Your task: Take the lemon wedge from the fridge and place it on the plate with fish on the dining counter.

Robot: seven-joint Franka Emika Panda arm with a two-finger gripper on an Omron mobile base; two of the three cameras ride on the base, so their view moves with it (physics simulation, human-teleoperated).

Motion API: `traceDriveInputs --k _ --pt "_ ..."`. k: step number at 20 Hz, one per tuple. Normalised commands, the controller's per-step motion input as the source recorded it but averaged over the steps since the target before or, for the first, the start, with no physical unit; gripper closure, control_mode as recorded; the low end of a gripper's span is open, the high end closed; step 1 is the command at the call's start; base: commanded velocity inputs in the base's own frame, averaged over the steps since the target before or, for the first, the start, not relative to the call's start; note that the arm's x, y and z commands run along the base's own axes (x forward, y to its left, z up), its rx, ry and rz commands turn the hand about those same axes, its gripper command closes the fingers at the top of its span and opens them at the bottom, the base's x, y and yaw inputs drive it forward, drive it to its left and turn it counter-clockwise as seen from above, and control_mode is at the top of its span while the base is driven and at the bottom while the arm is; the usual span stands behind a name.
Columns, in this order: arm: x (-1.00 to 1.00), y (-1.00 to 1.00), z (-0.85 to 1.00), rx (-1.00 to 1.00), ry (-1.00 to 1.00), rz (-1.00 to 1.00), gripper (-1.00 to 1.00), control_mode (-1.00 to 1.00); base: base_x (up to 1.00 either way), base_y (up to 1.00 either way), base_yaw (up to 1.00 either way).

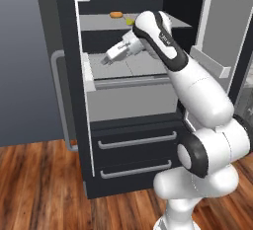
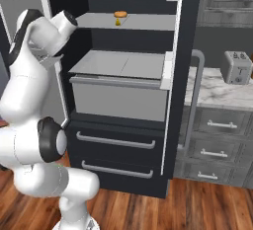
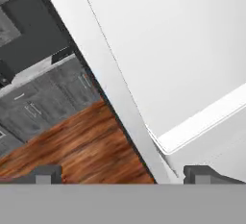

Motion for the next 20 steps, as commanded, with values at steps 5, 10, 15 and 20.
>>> traceDriveInputs --k 5,10,15,20 --pt "-1.00 -1.00 0.06 -0.26 -0.43 0.00 -1.00 -1.00 0.00 0.00 0.00" --pt "-1.00 -0.87 -0.06 -0.33 -0.16 -0.18 -1.00 -1.00 0.00 0.00 0.00" --pt "-0.92 -0.27 -0.25 -0.24 0.01 -0.58 -1.00 -1.00 0.00 0.00 0.00" --pt "-0.20 -0.08 0.11 0.12 0.11 -0.82 -1.00 -1.00 0.00 0.00 0.00"
